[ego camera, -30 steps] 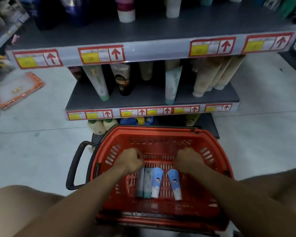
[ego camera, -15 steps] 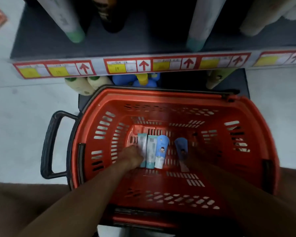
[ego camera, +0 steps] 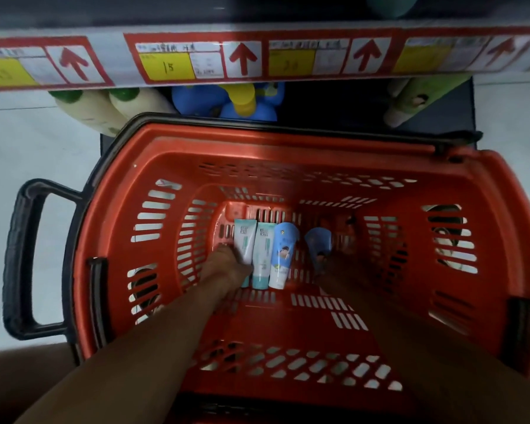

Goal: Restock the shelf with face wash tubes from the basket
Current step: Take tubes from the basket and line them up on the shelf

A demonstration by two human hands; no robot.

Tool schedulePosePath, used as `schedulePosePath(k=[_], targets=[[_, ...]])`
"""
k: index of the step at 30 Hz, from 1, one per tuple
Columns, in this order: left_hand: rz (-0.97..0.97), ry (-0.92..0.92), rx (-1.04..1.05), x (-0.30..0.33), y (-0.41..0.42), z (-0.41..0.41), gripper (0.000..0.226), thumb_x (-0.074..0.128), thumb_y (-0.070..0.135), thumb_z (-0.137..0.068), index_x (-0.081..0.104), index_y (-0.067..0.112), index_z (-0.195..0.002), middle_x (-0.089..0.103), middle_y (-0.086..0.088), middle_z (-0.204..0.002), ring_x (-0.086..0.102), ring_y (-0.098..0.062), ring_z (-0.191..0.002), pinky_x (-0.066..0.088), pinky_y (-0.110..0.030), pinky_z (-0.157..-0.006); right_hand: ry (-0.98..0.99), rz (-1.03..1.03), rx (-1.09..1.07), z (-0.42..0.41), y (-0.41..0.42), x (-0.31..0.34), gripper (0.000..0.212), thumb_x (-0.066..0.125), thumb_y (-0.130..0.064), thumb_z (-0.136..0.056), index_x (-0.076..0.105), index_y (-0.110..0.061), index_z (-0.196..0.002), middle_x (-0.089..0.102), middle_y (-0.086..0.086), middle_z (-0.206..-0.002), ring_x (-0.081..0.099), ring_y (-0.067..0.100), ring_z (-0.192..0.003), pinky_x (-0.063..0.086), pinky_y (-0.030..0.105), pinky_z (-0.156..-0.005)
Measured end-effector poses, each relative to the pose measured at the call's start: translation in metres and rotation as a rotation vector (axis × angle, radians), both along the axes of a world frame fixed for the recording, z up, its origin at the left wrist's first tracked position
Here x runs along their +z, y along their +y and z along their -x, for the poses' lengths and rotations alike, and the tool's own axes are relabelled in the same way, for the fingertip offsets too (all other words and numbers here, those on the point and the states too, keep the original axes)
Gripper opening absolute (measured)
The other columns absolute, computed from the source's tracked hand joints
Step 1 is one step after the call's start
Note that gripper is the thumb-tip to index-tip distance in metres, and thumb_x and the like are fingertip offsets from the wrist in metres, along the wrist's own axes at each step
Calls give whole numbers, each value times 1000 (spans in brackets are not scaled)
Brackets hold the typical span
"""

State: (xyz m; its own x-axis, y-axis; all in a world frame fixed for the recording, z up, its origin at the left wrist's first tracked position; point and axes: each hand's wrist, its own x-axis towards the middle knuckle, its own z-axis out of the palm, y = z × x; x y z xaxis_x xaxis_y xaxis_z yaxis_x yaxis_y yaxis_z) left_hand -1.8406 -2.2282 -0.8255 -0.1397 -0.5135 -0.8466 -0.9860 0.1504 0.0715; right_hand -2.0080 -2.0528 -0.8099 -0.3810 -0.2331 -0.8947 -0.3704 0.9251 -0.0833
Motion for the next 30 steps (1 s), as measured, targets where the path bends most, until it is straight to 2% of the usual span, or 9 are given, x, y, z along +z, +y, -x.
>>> schedulePosePath(k=[3,6,9,13,16,20,23,27,30], targets=[[6,-26,-2,7,-4,0,58,83,43,-80,60,12,-124,69,-4,-123,67,-21,-107,52,-27,-74,49,50,-66,-1,8,-6,51,67,-35,-94,55,-16,-139,58,10,-139,55,31,-128,47,40,-103],[15,-8,-8,20,-10,0,70,84,53,-69,64,19,-126,71,-2,-121,69,-21,-107,58,-31,-84,77,90,-84,1,13,-3,57,72,-35,-91,55,-13,-140,58,11,-140,55,31,-129,47,38,-103],[52,42,1,40,-15,4,65,86,50,-72,65,16,-123,70,-5,-122,67,-24,-111,56,-32,-87,82,124,-174,6,12,9,65,81,-37,-79,59,-13,-135,62,14,-135,61,33,-120,53,43,-97],[117,104,-6,71,-17,8,63,86,49,-74,69,11,-121,71,-8,-121,68,-26,-111,57,-33,-88,111,175,-206,10,8,41,74,77,-37,-85,46,-7,-145,55,17,-142,55,34,-128,46,36,-98],[143,153,12,97,-17,10,52,86,45,-76,73,11,-114,74,-8,-116,71,-24,-103,57,-29,-79,112,283,-275,10,11,66,70,77,-27,-86,45,-5,-144,57,18,-135,59,35,-121,45,31,-88],[198,246,35,137,-12,13,56,85,48,-76,71,10,-114,74,-10,-115,71,-25,-104,52,-27,-73,284,389,-174,9,15,108,22,64,-29,-93,72,-13,-107,75,9,-105,72,25,-95,48,25,-71],[249,326,43,169,-6,13,59,88,50,-71,69,12,-112,74,-8,-112,72,-24,-97,59,-29,-76,401,446,-121,9,20,142,27,64,-37,-88,68,-13,-100,73,9,-100,71,30,-94,53,31,-74],[292,425,45,209,3,16,54,90,46,-71,66,14,-109,73,-7,-109,69,-21,-85,53,-25,-60,500,490,-162,11,27,182,41,65,-45,-81,60,-14,-107,70,12,-104,69,34,-94,53,35,-72],[369,482,13,241,12,18,55,88,50,-69,66,15,-105,74,-8,-105,71,-25,-90,58,-30,-69,568,560,-191,13,33,214,41,67,-46,-80,60,-15,-105,69,9,-99,69,32,-90,46,33,-64]])
